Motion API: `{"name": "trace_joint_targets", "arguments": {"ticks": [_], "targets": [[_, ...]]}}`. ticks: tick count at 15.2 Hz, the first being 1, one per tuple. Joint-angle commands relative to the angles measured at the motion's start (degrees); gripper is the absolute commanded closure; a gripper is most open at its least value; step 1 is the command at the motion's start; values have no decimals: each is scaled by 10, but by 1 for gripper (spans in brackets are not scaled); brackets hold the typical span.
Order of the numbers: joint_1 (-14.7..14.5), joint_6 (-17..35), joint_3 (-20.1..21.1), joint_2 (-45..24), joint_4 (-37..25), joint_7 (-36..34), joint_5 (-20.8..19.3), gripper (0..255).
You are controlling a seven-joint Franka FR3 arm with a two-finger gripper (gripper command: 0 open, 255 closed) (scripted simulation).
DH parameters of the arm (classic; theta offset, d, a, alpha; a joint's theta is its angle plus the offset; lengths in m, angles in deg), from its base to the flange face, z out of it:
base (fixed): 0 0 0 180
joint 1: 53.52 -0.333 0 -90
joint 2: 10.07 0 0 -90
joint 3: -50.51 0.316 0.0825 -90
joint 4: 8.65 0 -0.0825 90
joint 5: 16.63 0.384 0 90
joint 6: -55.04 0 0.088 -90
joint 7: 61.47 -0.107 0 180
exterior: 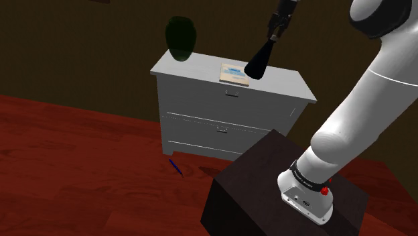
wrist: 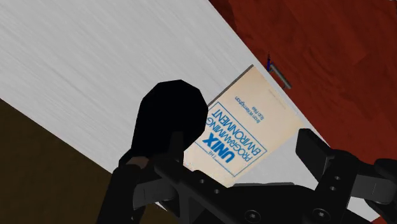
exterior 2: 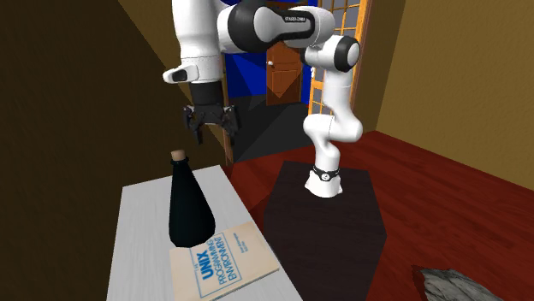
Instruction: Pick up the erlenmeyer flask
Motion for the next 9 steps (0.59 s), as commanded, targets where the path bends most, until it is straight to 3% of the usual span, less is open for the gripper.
{"name": "trace_joint_targets", "arguments": {"ticks": [1,6,9], "targets": [[16,-10,-10,-47,-53,17,20,0],[77,-56,-24,-169,-212,50,76,0],[71,-28,-23,-160,-175,51,71,0]]}}
